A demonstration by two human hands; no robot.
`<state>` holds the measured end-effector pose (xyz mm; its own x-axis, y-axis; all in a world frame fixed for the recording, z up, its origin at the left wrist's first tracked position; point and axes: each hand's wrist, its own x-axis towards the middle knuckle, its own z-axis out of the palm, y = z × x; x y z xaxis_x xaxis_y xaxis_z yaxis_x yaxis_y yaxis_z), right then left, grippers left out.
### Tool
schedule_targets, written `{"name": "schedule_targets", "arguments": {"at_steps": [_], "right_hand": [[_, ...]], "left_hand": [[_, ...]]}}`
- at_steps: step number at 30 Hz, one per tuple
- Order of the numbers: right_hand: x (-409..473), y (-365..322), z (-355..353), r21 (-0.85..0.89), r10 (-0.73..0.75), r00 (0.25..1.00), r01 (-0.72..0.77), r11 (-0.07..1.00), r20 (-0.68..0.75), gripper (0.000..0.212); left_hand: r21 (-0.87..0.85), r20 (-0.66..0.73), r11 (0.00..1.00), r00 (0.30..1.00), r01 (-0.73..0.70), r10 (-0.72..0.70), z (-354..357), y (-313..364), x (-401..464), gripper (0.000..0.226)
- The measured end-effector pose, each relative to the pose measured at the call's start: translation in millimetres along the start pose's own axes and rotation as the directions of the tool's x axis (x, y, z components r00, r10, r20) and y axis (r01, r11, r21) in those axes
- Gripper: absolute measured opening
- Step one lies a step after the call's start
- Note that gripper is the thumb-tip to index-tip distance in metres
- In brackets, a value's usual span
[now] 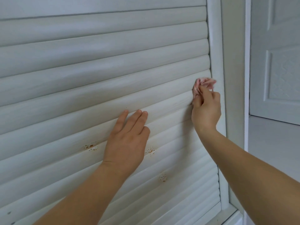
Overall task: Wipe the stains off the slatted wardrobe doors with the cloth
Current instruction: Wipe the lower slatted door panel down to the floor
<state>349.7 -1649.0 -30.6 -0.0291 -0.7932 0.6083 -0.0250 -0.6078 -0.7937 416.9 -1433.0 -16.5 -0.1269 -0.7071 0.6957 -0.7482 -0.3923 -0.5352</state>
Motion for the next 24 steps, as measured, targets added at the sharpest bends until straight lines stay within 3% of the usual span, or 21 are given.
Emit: {"name": "schedule_targets", "arguments": {"at_steps": [6,12,20,24], "right_hand": [[-42.7,-17.0,4.2,-0.012,-0.226,0.971,0.227,0.974,0.083,0.030],[-90.0,-44.8,13.7,0.052,-0.474,0.871,0.472,0.880,0.125,0.031],[-150.3,-88.6,30.5,0.152,-0.594,0.777,0.574,0.805,0.209,0.043],[-177.6,-112.1,40.6,0.246,-0.680,0.693,0.634,0.733,0.238,0.043]], "left_hand": [[-0.057,-0.009,0.997,0.998,0.055,-0.056,-12.0,5.2,-12.6,0.032],[-0.064,0.034,0.986,0.988,0.152,-0.150,-36.0,4.2,-58.8,0.027],[0.036,0.074,0.946,0.944,0.321,-0.323,-74.7,-19.9,-124.5,0.026],[0.066,0.085,0.916,0.912,0.397,-0.401,-84.2,-32.4,-145.7,0.027]]}}
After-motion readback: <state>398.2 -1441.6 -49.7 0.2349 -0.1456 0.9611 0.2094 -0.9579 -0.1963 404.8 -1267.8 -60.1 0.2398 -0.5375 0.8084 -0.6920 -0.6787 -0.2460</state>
